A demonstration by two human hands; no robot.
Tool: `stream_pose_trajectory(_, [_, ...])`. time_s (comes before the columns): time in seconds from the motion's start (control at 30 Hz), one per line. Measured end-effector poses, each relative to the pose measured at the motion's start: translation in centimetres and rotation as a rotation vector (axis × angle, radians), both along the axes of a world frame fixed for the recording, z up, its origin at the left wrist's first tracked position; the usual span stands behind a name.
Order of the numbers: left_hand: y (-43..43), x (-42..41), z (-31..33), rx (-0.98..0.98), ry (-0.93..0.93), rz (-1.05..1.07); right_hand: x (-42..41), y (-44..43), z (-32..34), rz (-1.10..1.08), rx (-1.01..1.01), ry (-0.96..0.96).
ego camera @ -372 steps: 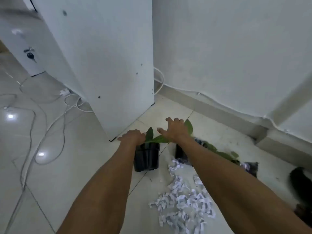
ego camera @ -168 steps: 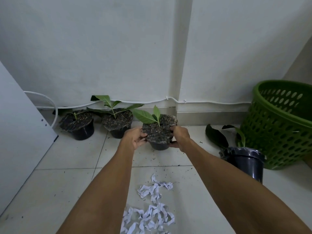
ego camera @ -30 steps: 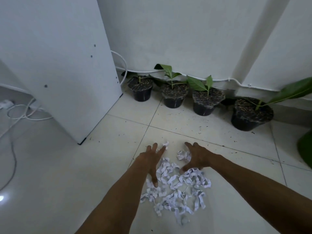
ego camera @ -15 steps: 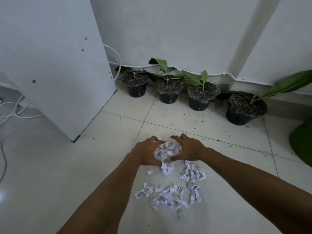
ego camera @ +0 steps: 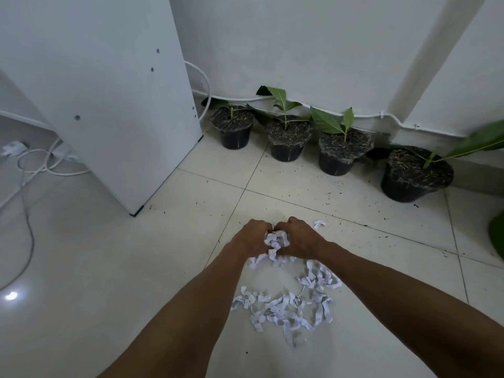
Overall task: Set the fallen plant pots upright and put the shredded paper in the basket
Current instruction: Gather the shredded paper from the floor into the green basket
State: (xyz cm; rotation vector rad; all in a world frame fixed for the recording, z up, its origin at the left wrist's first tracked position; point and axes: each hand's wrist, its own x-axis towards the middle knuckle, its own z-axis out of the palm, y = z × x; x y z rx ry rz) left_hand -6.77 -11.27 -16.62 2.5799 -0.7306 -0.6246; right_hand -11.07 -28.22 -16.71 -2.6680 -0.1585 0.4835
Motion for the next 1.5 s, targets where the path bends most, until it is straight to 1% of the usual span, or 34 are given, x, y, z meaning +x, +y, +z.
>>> stream_pose_trajectory(0.1, [-1.1,0.0,0.9,-0.019,0.029,0.051,0.3,0.2,0.8,-0.009,0.022,-0.098])
stream_pose_trajectory(0.17, [-2.1,0.6,2.2,-0.020,0.020,0.046,0.6,-0.2,2.0,-0.036,0.020,-0.133])
stream_pose_trajectory(0.3, [-5.2,2.7,7.0,-0.067,-0.016,0.014,1.3,-3.1,6.2,-0.121,0.015,-0.249])
stream_pose_trajectory(0.37, [-7.8,3.9,10.0,-0.106,-0.072,-0.027,1.4,-5.5,9.3,-0.184,0.030,-0.314])
stream_pose_trajectory(0.47, [-13.1,5.0,14.4,-0.165,-0.125,-0.141,1.1,-9.9,14.4,-0.292,0.017,-0.403])
stream_pose_trajectory(0.57, [-19.8,4.8,18.4,-0.272,-0.205,-0.231,-0.5,-15.4,19.6,-0.371,-0.098,-0.489])
stream_pose_trajectory(0.7, [-29.6,1.7,23.9,-0.404,-0.268,-0.324,-5.1,-23.7,25.5,-0.555,-0.204,-0.575])
stream_pose_trajectory(0.8, [-36.8,-1.7,27.5,-0.458,-0.278,-0.423,-9.5,-29.6,28.5,-0.713,-0.265,-0.610])
stream_pose_trajectory(0.87, [-41.3,-4.4,29.1,-0.483,-0.292,-0.477,-12.5,-33.2,29.8,-0.811,-0.262,-0.615])
stream_pose_trajectory(1.03, [-50.0,-10.8,30.6,-0.541,-0.317,-0.539,-18.3,-40.7,31.2,-0.967,-0.295,-0.602])
stream_pose_trajectory(1.1, [-52.6,-12.5,30.1,-0.542,-0.338,-0.537,-20.0,-42.8,30.6,-1.017,-0.336,-0.619])
stream_pose_trajectory(1.17, [-54.9,-13.6,29.1,-0.517,-0.342,-0.556,-21.2,-44.8,29.4,-1.048,-0.332,-0.640])
stream_pose_trajectory(1.33, [-58.6,-13.3,26.8,-0.358,-0.354,-0.655,-21.3,-49.4,25.4,-1.088,-0.126,-0.555])
stream_pose_trajectory(1.43, [-59.1,-12.0,25.9,-0.304,-0.373,-0.657,-20.8,-50.8,24.1,-1.056,-0.137,-0.486])
stream_pose_trajectory(1.5, [-58.6,-11.4,25.3,-0.299,-0.358,-0.650,-21.0,-50.9,24.0,-1.097,-0.110,-0.497])
